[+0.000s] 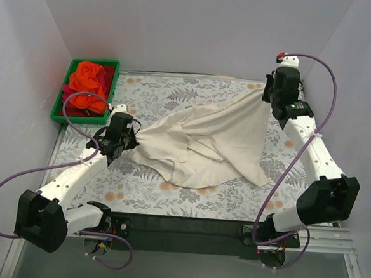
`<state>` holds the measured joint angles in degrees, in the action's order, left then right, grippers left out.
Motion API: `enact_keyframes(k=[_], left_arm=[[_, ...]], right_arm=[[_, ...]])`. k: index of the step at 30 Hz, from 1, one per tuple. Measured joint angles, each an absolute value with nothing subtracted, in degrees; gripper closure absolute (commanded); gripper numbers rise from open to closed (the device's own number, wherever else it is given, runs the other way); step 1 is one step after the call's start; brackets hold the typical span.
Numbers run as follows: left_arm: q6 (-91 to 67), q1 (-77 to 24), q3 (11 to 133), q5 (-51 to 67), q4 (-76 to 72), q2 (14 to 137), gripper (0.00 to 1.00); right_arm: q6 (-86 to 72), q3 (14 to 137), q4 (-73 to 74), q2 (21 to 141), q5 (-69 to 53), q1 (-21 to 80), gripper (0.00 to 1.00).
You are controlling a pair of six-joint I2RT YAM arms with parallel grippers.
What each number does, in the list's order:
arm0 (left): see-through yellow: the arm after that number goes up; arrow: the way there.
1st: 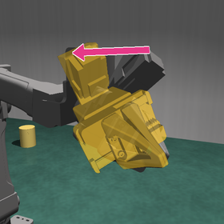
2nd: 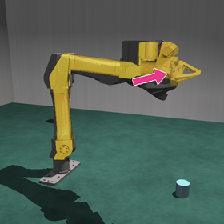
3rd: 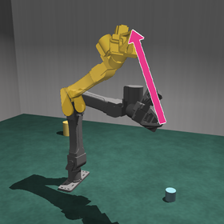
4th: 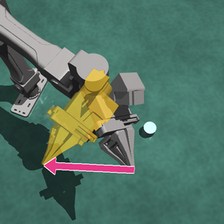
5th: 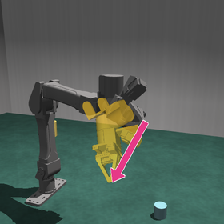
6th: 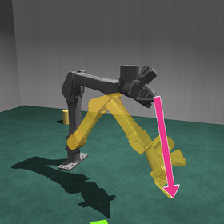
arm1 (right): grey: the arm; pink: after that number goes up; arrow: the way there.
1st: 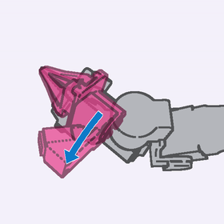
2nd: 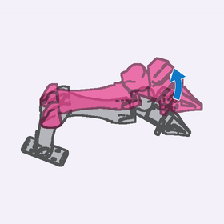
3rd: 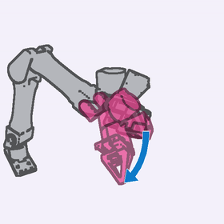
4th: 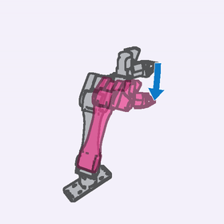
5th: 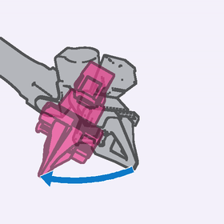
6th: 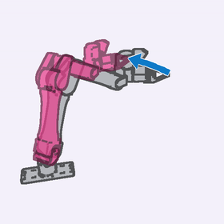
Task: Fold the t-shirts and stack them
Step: Flatten the tshirt out
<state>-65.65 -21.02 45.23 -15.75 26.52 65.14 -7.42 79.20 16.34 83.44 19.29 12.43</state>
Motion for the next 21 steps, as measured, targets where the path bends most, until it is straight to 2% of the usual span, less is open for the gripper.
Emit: enact_keyframes(k=[8, 16, 21], left_arm=[[-63.3, -16.8, 47.5, -16.2, 26.2, 67.2, 1.00], [-58.1, -14.6, 71.1, -17.7, 24.4, 87.3, 1.00], [-53.6, -14.3, 81.7, -18.3, 23.9, 88.4, 1.00]], right_arm=[[-2.0, 88.6, 16.5, 90.1, 23.8, 8.8, 0.99], [4.4, 100.2, 12.6, 96.7, 28.4, 8.5, 0.99], [7.6, 102.3, 10.5, 96.6, 29.4, 8.5, 0.99]])
